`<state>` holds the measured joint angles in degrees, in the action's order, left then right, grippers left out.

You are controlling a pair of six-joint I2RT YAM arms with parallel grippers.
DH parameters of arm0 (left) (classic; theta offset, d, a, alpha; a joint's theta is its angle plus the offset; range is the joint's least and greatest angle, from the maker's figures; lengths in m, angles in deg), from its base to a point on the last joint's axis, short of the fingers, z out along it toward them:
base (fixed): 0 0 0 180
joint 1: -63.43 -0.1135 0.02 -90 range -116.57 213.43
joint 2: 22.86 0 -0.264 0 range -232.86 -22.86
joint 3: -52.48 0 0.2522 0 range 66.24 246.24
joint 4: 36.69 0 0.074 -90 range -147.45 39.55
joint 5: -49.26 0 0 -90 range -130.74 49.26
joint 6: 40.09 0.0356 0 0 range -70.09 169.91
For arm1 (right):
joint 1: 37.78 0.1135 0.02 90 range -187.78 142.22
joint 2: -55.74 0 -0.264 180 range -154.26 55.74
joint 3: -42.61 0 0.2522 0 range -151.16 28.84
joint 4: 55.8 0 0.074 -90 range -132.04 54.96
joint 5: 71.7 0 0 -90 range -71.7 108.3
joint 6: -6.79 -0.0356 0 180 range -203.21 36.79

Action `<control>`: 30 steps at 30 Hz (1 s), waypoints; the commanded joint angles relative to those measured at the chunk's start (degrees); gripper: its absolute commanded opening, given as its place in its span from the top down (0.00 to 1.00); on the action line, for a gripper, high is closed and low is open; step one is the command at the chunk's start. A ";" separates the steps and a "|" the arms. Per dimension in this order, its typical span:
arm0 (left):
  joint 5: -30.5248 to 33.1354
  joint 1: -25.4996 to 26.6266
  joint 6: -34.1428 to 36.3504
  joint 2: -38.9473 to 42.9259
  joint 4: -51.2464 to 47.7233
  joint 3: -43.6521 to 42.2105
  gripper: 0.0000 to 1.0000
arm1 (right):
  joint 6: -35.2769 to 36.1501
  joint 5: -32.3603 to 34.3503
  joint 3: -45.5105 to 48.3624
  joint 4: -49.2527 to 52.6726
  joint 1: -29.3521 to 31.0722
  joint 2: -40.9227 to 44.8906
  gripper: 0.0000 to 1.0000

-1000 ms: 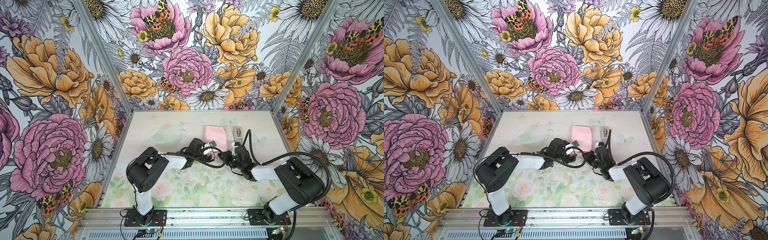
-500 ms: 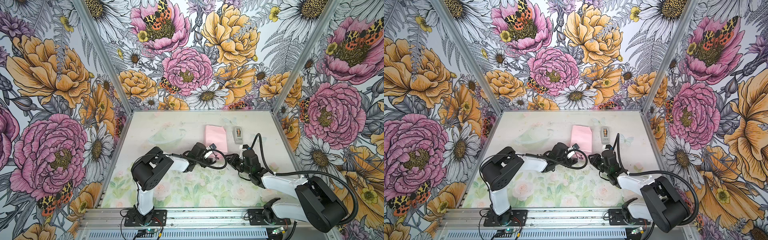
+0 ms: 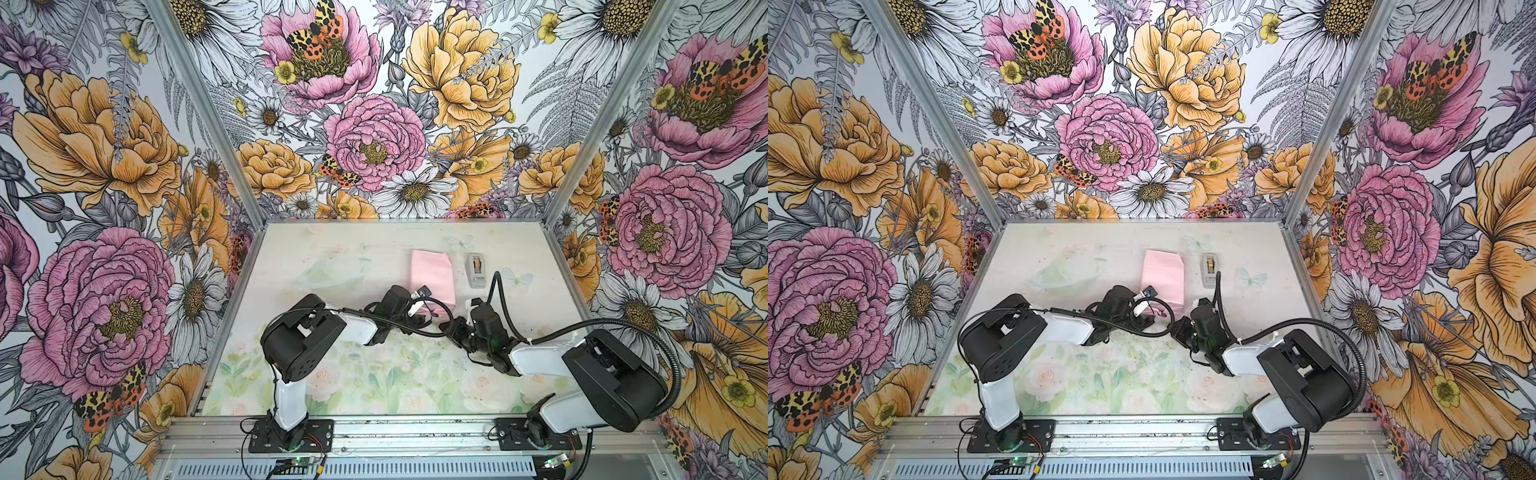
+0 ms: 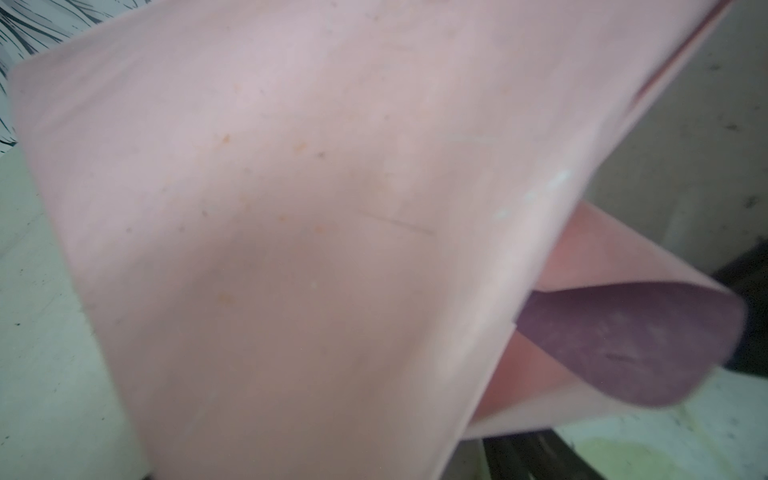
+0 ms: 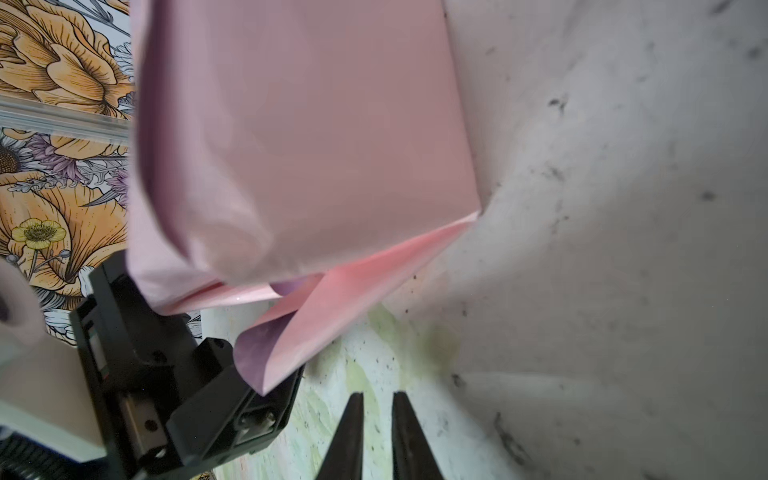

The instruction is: Wrap the gift box in paper

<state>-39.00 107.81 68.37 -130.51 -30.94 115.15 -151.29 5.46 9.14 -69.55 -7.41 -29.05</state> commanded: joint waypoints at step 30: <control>-7.19 -10.01 -10.88 1.42 -37.87 33.83 0.21 | 0.25 1.42 -7.61 -9.13 -1.45 -8.96 0.95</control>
<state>-44.66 98.67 57.31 -123.80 -59.64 144.20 -151.31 5.75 2.47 -77.31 -8.52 -37.77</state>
